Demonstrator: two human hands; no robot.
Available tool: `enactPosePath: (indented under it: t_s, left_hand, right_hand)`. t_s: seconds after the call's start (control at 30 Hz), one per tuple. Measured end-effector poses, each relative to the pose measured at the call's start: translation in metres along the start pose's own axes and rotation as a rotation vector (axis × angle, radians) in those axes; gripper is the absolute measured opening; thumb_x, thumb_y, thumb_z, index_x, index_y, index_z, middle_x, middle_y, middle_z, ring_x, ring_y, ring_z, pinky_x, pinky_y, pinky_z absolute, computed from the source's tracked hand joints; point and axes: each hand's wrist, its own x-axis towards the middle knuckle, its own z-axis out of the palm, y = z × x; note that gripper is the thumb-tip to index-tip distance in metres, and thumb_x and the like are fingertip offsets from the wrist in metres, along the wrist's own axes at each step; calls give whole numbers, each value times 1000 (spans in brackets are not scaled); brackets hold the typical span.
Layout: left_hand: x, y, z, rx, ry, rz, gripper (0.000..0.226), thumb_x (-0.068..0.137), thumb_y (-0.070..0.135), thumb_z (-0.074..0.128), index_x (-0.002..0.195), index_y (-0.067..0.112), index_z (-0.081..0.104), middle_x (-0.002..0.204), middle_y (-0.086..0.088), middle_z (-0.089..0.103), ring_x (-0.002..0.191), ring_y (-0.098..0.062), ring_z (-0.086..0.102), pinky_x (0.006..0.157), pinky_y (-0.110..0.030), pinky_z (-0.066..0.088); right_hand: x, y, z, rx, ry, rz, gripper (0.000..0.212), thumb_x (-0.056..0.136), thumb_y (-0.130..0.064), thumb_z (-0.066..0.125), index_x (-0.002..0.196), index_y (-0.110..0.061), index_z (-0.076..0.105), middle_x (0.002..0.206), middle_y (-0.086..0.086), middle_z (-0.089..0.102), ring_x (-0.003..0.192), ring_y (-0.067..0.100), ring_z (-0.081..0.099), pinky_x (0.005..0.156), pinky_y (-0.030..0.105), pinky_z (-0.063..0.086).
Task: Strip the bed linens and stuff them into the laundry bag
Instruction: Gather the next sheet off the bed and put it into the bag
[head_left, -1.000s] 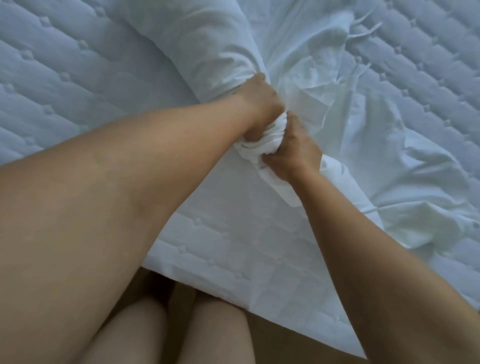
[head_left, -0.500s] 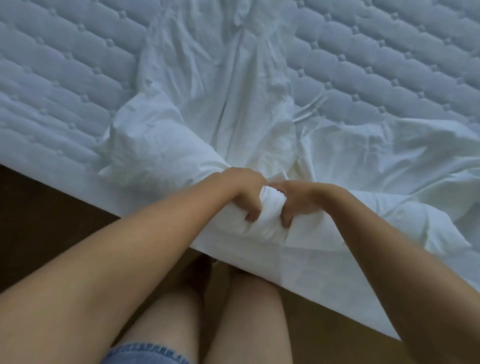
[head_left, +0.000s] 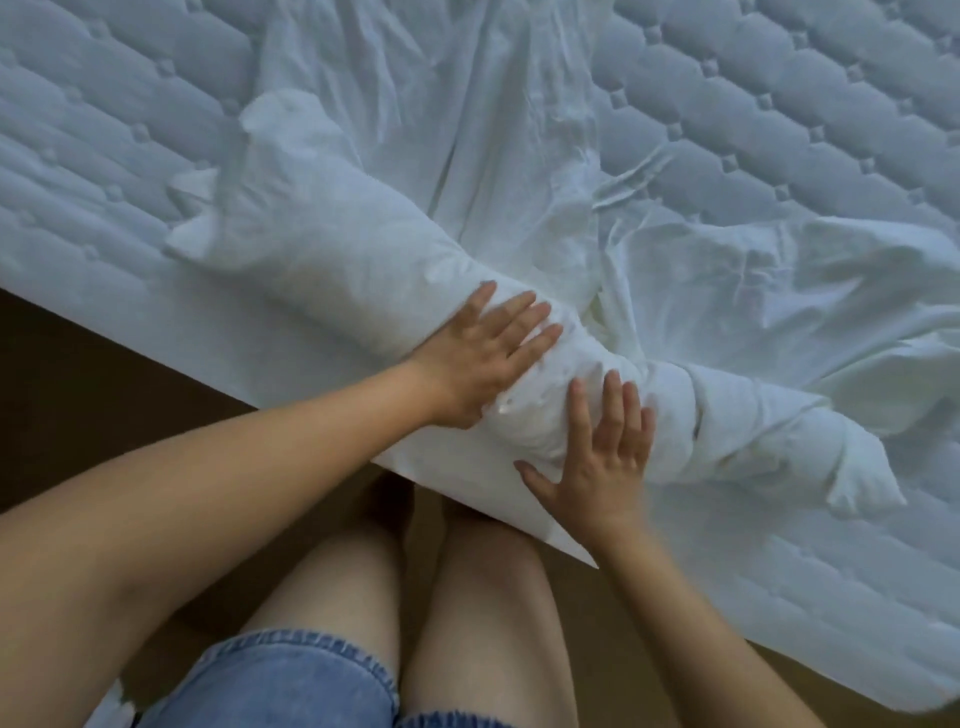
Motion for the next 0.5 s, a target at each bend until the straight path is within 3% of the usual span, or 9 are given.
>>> enactPosePath:
  t_s: [0.07, 0.13, 0.2, 0.27, 0.33, 0.37, 0.4, 0.47, 0.5]
  left_hand:
    - [24, -18, -20, -87, -194, 19, 102, 74, 41, 66, 153, 12, 8, 158, -12, 14, 146, -29, 10, 116, -47, -2]
    - [52, -36, -40, -162, -239, -34, 110, 67, 49, 71, 152, 17, 11, 158, -8, 14, 146, -26, 9, 117, -44, 1]
    - [75, -48, -57, -213, -266, -133, 113, 62, 48, 74, 152, 22, 12, 160, -9, 7, 147, -27, 2, 118, -45, 2]
    - [84, -44, -63, -201, -148, -252, 100, 69, 38, 68, 152, 19, 16, 159, -13, 7, 147, -31, 1, 115, -55, 4]
    - [80, -27, -57, -127, 191, -305, 80, 69, 32, 61, 142, 7, 39, 149, -20, 35, 141, -37, 27, 108, -62, 20]
    - [75, -20, -48, -82, 293, -272, 79, 67, 38, 59, 137, 5, 43, 143, -21, 43, 136, -38, 34, 106, -62, 22]
    - [71, -18, -37, -32, 281, -248, 88, 64, 48, 60, 139, 4, 39, 144, -22, 42, 136, -37, 31, 107, -61, 18]
    - [73, -28, -16, 27, 199, -184, 112, 55, 58, 69, 144, 6, 26, 150, -21, 28, 139, -35, 21, 110, -59, 3]
    - [81, -36, -14, 8, 191, -158, 115, 53, 58, 72, 145, 7, 24, 151, -21, 25, 139, -35, 21, 110, -58, 0]
  right_hand:
    - [35, 12, -5, -74, -47, 5, 100, 68, -69, 51, 146, -19, 14, 146, 19, 22, 135, 37, 20, 112, 52, 7]
    - [81, 24, -22, -107, -221, 22, 113, 61, -73, 62, 149, -24, 12, 151, 17, 22, 138, 35, 19, 109, 53, 12]
    - [129, 44, -39, -20, -528, 34, 122, 54, -71, 71, 151, -33, 7, 155, 8, 20, 141, 29, 19, 112, 49, 18]
    - [173, 63, -56, 204, -657, 61, 114, 49, -66, 76, 146, -40, 23, 145, -1, 41, 132, 24, 36, 104, 41, 34]
    - [205, 76, -65, 376, -658, 110, 77, 53, -54, 81, 123, -39, 54, 116, -7, 63, 113, 19, 55, 87, 30, 42]
    - [216, 80, -68, 398, -656, 137, 55, 57, -47, 83, 107, -37, 63, 102, -9, 67, 105, 18, 60, 80, 27, 41]
    - [226, 84, -67, 376, -634, 152, 47, 58, -46, 84, 99, -36, 66, 99, -9, 67, 102, 18, 60, 78, 27, 41]
    - [234, 83, -66, 258, -552, 159, 65, 58, -55, 80, 117, -32, 63, 118, 0, 61, 112, 26, 53, 89, 35, 42]
    - [231, 81, -65, 182, -419, 169, 74, 63, -56, 76, 127, -25, 57, 126, 6, 57, 116, 32, 49, 95, 40, 40]
